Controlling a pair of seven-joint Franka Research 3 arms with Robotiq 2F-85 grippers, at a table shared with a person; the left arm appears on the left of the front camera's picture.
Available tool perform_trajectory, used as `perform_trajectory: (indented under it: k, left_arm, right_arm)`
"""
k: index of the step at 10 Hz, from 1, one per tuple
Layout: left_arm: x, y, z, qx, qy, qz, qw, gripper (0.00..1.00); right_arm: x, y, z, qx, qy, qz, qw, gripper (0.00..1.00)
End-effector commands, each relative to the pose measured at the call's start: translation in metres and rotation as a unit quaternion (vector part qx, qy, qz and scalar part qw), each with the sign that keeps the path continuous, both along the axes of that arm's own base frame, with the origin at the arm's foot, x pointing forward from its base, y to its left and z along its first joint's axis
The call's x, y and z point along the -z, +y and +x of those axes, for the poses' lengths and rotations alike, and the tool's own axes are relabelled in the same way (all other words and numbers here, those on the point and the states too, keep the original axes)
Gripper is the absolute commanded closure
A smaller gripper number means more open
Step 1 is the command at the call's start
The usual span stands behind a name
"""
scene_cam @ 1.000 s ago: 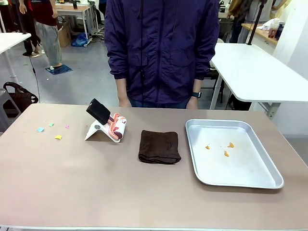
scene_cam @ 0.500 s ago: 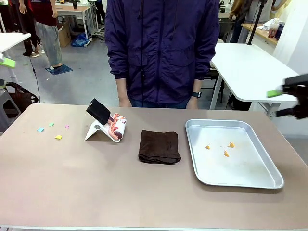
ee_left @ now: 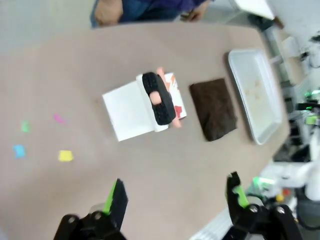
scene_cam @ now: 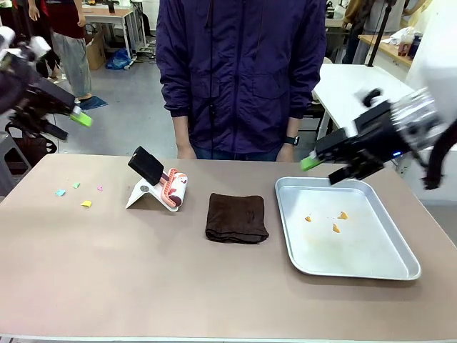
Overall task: Clean the surface of the table.
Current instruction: Hold the Lint Roller with your left hand and the towel with your right hand.
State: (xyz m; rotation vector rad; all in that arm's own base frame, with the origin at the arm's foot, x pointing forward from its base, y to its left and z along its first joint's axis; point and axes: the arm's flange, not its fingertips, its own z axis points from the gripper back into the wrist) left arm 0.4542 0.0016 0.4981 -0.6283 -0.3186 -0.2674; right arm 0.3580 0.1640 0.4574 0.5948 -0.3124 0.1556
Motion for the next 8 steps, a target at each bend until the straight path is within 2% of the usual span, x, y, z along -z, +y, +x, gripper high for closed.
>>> perform_trajectory:
  k: [1, 3, 5, 7, 8]
  left_arm:
    - [0.011, -0.009, 0.032, 0.012, 0.024, 0.025, 0.999, 0.00]
    - [0.034, -0.019, 0.055, 0.006, 0.050, 0.014, 0.999, 0.00]
    - [0.055, -0.026, 0.069, -0.007, 0.067, -0.004, 0.998, 0.00]
    - [0.065, -0.027, 0.075, -0.020, 0.067, -0.028, 0.997, 0.00]
    - [0.058, -0.024, 0.071, -0.012, 0.081, -0.039, 0.996, 0.00]
  right_arm:
    - [0.023, 0.045, 0.034, 0.026, 0.029, -0.047, 0.998, 0.00]
    - [0.049, 0.082, 0.037, 0.056, 0.040, -0.056, 0.996, 0.00]
    - [0.070, 0.098, 0.042, 0.090, 0.049, -0.063, 0.993, 0.00]
    - [0.074, 0.097, 0.047, 0.127, 0.061, -0.050, 0.989, 0.00]
    - [0.063, 0.080, 0.047, 0.160, 0.069, -0.041, 0.984, 0.00]
